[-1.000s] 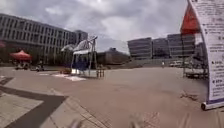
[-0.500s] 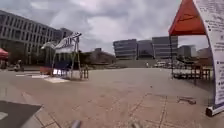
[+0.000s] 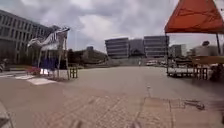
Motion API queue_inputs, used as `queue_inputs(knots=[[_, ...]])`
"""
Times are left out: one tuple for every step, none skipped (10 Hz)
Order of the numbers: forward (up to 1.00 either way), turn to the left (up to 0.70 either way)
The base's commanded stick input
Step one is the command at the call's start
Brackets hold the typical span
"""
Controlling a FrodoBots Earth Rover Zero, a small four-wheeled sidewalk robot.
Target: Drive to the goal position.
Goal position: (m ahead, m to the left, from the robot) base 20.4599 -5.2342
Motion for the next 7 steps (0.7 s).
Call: queue_inputs(knots=[[0.85,-0.13],[0.85,-0.34],[0.85,-0.35],[0.85,-0.33],[0.85,-0.31],[0.85,-0.06],[0.85,-0.02]])
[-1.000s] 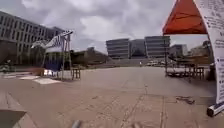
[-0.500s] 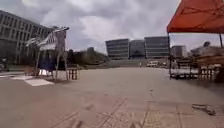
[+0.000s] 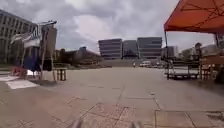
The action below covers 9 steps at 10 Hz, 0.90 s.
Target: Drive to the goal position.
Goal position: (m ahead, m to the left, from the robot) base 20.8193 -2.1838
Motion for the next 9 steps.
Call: queue_inputs(knots=[[0.85,-0.02],[0.85,-0.02],[0.85,-0.02],[0.85,-0.02],[0.85,-0.02],[0.85,-0.02],[0.85,-0.02],[0.85,-0.02],[0.85,-0.02]])
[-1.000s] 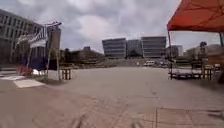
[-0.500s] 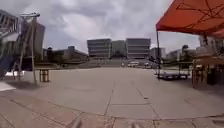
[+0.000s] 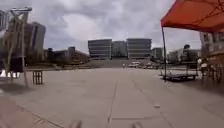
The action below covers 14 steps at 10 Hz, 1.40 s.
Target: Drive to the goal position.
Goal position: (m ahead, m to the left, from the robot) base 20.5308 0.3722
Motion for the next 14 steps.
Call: queue_inputs(knots=[[0.85,-0.05],[0.85,-0.15],[0.85,-0.26],[0.85,-0.35],[0.85,-0.33],[0.85,-0.14],[0.85,-0.02],[0.85,-0.02],[0.85,-0.02],[0.85,-0.02],[0.85,-0.02],[0.85,-0.02],[0.85,-0.02],[0.85,-0.01]])
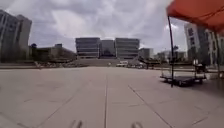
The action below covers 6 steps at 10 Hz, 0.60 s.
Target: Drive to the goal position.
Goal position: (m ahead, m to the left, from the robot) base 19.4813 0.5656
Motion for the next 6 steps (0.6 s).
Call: queue_inputs(knots=[[0.85,0.28],[0.85,0.31],[0.85,0.30],[0.85,0.27],[0.85,0.19],[0.85,-0.02]])
